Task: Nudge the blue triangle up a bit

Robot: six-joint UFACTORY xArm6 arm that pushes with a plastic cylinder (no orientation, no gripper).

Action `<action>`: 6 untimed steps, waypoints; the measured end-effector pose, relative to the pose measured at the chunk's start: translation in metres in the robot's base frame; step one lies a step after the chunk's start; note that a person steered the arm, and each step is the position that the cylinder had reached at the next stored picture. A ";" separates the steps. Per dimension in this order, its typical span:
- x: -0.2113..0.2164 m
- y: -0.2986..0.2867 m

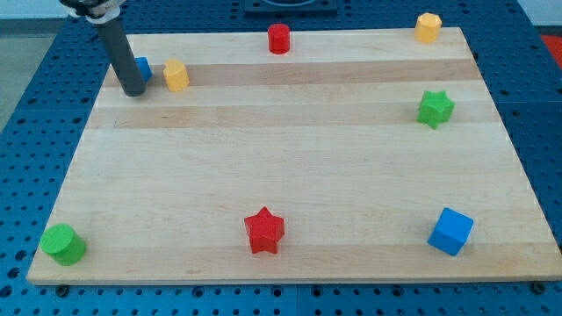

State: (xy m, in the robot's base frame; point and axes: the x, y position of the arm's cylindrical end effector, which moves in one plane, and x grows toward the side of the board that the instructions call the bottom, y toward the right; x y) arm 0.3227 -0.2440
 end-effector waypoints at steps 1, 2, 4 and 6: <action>-0.027 0.000; -0.031 0.001; -0.017 -0.021; -0.063 -0.022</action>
